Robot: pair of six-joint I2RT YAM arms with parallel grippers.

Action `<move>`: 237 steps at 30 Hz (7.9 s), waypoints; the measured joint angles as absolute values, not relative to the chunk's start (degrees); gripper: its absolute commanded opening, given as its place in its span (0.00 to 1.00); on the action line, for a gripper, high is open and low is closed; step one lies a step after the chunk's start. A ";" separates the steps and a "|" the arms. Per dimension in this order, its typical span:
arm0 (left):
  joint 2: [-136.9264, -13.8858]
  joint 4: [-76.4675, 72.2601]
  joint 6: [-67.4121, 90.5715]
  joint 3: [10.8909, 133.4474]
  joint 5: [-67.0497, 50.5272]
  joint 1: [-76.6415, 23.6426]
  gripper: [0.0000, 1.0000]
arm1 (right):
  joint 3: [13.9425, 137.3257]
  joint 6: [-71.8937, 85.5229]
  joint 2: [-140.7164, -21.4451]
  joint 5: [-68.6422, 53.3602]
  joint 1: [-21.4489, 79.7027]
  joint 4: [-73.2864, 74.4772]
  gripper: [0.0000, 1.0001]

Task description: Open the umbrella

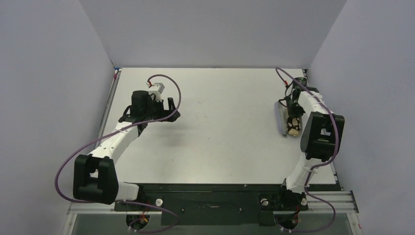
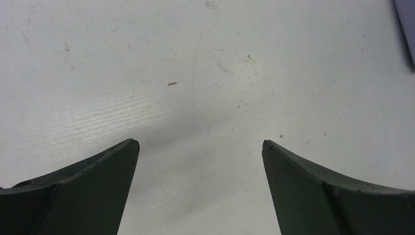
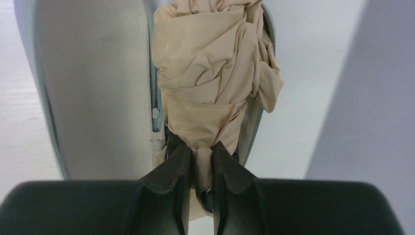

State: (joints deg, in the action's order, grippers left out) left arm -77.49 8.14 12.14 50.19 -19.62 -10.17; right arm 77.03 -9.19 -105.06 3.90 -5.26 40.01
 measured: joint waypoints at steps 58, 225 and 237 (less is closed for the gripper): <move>-57.60 17.91 -54.26 54.30 -29.34 -35.64 0.97 | 97.65 -15.20 -93.54 -47.64 36.56 58.41 0.00; -58.30 -8.01 6.50 44.51 -34.98 -24.88 0.17 | 85.54 53.63 -91.46 -46.85 33.10 -5.45 0.00; -54.59 -3.38 0.64 44.51 -36.32 -28.38 0.00 | 89.36 53.84 -92.23 -47.70 29.54 -6.24 0.00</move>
State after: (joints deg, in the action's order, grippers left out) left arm -54.59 -3.38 0.64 44.51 -36.32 -28.38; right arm 89.36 53.84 -92.23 -47.70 29.54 -6.24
